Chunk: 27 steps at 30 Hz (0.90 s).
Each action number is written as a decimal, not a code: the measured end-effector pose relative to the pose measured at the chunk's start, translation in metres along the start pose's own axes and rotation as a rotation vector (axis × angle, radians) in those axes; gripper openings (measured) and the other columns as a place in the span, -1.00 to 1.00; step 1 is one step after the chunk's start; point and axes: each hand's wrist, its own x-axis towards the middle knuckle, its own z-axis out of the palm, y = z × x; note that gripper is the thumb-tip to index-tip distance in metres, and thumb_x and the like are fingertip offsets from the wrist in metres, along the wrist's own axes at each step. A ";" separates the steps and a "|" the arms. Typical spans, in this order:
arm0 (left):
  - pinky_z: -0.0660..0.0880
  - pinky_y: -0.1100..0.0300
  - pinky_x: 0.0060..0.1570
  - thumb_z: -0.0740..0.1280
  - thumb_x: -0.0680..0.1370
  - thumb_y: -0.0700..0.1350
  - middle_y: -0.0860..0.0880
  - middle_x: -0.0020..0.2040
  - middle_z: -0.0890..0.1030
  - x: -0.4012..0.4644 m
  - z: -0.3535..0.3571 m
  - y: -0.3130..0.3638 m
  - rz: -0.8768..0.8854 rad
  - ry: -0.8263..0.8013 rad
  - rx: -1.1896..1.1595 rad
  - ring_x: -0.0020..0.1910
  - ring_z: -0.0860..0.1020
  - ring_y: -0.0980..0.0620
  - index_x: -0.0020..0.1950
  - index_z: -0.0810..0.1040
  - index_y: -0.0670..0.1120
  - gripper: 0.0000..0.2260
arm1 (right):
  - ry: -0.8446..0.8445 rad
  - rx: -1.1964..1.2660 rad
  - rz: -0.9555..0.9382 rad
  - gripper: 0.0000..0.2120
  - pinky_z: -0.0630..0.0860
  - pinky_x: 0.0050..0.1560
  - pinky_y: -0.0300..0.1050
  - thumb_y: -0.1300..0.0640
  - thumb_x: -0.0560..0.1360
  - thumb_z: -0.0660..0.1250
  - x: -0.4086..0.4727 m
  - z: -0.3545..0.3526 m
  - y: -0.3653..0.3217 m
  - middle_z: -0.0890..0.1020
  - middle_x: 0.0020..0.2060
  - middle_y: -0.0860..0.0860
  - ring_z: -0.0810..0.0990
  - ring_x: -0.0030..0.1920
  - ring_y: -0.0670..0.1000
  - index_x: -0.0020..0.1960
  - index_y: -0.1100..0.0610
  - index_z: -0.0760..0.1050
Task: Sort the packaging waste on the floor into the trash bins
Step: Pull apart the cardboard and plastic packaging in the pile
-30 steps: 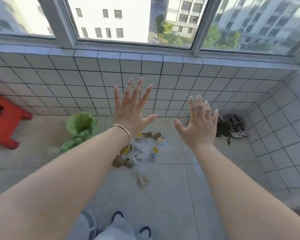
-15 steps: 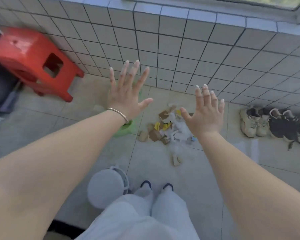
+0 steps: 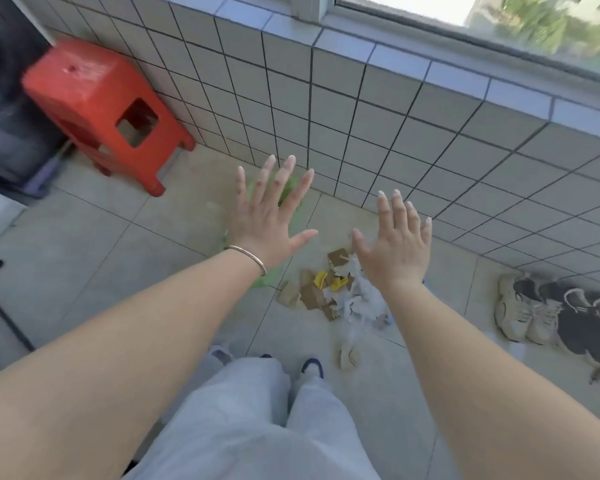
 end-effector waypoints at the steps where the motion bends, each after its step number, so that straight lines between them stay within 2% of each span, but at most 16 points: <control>1: -0.23 -0.25 0.43 0.02 0.47 0.38 -0.03 0.57 -0.17 0.005 -0.001 0.001 0.004 -0.001 -0.009 0.56 -0.13 -0.11 0.51 -0.29 0.12 -0.23 | 0.002 0.012 0.002 -0.33 -0.15 0.53 0.12 -0.21 0.54 0.04 0.006 -0.002 -0.003 -0.02 0.56 -0.02 -0.03 0.55 0.06 0.55 -0.03 -0.11; 6: -0.27 -0.21 0.43 0.01 0.47 0.39 -0.01 0.56 -0.23 0.039 0.001 -0.003 0.044 -0.036 -0.024 0.55 -0.19 -0.10 0.50 -0.34 0.14 -0.23 | 0.021 0.063 0.057 -0.32 -0.13 0.53 0.12 -0.22 0.54 0.05 0.032 -0.004 -0.011 0.01 0.56 -0.02 -0.02 0.55 0.06 0.55 -0.03 -0.10; 11: -0.26 -0.21 0.45 -0.02 0.48 0.38 0.00 0.53 -0.34 0.076 0.019 -0.017 0.183 -0.134 0.039 0.54 -0.26 -0.09 0.39 -0.50 0.14 -0.23 | -0.009 0.129 0.226 -0.34 -0.12 0.53 0.08 -0.21 0.55 0.05 0.042 0.011 -0.012 0.02 0.55 -0.04 -0.02 0.55 0.04 0.55 -0.04 -0.11; 15: -0.21 -0.21 0.48 0.03 0.51 0.33 0.00 0.54 -0.33 0.113 0.040 -0.023 0.338 -0.212 0.057 0.54 -0.26 -0.09 0.48 -0.40 0.12 -0.23 | -0.004 0.193 0.399 -0.42 -0.07 0.53 0.07 -0.04 0.60 0.03 0.047 0.030 -0.010 0.09 0.54 -0.01 0.03 0.54 0.05 0.55 -0.01 -0.09; 19: -0.18 -0.20 0.49 0.05 0.53 0.29 0.00 0.54 -0.33 0.135 0.071 -0.021 0.476 -0.262 0.074 0.54 -0.27 -0.07 0.47 -0.41 0.12 -0.24 | -0.023 0.202 0.546 -0.46 -0.01 0.53 0.04 0.06 0.61 0.00 0.041 0.065 -0.001 0.12 0.54 0.01 0.05 0.54 0.06 0.55 0.03 -0.06; 23: -0.19 -0.16 0.50 0.09 0.54 0.24 0.02 0.55 -0.30 0.126 0.120 -0.021 0.531 -0.322 0.036 0.55 -0.26 -0.05 0.49 -0.35 0.13 -0.27 | -0.097 0.227 0.607 -0.48 0.10 0.49 0.00 0.08 0.62 -0.03 0.033 0.120 0.005 0.14 0.53 0.00 0.11 0.52 0.05 0.55 0.04 -0.06; 27: -0.15 -0.11 0.51 0.15 0.55 0.16 0.01 0.57 -0.15 0.111 0.194 -0.018 0.512 -0.377 0.008 0.56 -0.16 -0.05 0.53 -0.24 0.12 -0.30 | -0.160 0.242 0.618 -0.48 0.14 0.46 -0.06 0.15 0.62 -0.02 0.028 0.195 0.010 0.15 0.52 -0.01 0.15 0.50 0.05 0.55 0.04 -0.07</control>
